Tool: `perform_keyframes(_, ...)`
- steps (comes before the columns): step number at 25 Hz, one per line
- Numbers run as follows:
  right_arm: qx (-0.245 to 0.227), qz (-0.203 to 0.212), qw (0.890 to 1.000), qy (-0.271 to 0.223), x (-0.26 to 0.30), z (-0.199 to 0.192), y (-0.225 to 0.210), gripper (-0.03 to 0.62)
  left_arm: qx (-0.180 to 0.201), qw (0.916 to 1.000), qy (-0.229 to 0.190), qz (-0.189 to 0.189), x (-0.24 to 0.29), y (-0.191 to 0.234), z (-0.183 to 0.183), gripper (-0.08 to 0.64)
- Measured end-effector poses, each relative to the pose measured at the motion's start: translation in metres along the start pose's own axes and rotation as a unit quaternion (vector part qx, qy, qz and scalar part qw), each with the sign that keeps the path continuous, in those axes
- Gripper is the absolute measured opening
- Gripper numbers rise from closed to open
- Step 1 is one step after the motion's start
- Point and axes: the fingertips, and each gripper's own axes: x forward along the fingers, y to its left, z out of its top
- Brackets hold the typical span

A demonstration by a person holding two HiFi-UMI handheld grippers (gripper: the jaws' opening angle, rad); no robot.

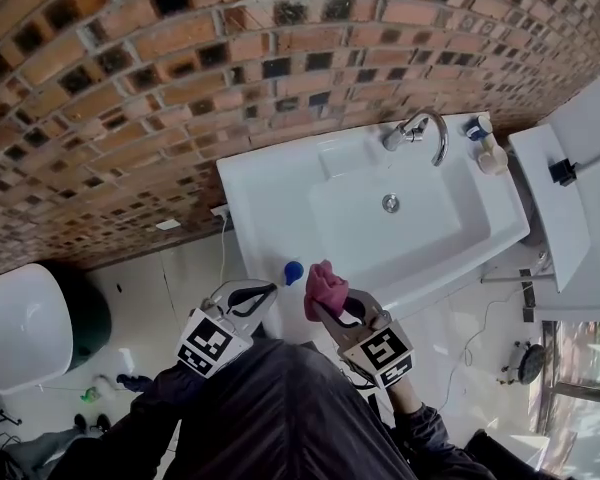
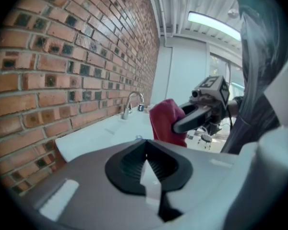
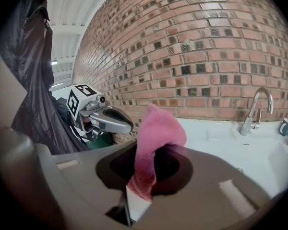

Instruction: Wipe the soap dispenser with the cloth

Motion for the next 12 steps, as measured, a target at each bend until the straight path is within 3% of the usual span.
perform_keyframes(12, -0.008, -0.006, 1.0, 0.01, 0.0063, 0.006, 0.01, 0.067, 0.006, 0.9997, -0.011, -0.02, -0.0026, -0.0006, 0.0025, 0.0)
